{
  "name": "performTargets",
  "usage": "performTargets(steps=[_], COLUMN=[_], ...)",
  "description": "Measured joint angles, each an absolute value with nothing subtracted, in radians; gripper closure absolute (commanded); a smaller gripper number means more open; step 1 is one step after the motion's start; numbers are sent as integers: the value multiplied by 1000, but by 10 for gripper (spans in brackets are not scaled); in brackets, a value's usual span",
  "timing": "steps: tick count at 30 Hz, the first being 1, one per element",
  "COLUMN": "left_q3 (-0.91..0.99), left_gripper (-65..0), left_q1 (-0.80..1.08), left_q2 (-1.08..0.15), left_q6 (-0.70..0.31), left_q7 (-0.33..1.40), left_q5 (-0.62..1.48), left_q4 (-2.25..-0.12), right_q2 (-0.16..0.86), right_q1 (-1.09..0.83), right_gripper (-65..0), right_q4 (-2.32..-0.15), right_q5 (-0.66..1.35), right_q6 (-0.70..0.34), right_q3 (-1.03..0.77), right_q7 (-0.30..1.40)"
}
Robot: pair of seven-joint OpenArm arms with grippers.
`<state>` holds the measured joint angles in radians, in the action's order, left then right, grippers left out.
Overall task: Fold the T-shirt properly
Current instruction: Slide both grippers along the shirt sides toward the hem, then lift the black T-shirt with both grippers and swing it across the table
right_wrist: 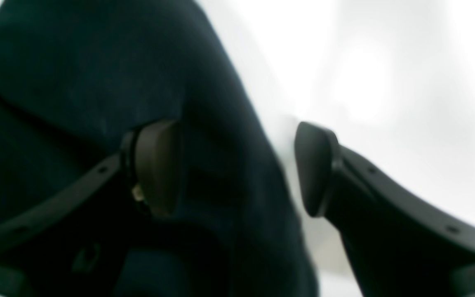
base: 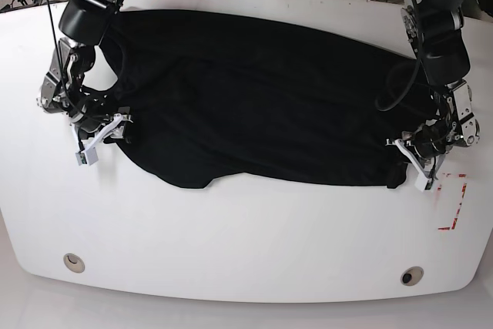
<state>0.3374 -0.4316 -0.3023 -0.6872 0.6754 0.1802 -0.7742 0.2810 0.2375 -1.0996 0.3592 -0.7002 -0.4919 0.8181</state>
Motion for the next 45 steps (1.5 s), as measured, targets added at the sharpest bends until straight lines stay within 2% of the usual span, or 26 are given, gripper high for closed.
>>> performTargets(steps=[2, 9, 11, 19, 27, 38, 45], left_q3=[337, 337, 337, 337, 340, 334, 327], left_gripper=[0, 0, 0, 0, 0, 0, 0], left_q1=[-432, -432, -432, -432, -427, -323, -342], left_q2=[-302, -302, -302, -302, -299, -202, -154], left_q6=[-688, -689, -689, -690, -690, -678, -691], left_q7=[675, 676, 675, 676, 692, 845, 938], left_q5=[181, 180, 180, 179, 175, 103, 121], left_q4=[-774, -774, -774, -774, -802, -1110, -1372], right_q2=[282, 280, 280, 280, 299, 301, 307], right_q1=[250, 240, 241, 239, 177, 183, 270], right_gripper=[-323, -40, -3, 0, 0, 0, 0], right_q4=[-1081, -1072, -1071, -1079, -1243, -1448, -1526], right_q5=[342, 332, 328, 328, 326, 329, 321], right_q6=[-699, -699, -699, -699, -700, -699, -700], right_q3=[-492, -491, -490, -489, -494, -485, -485], right_q7=[804, 772, 782, 790, 879, 957, 1036])
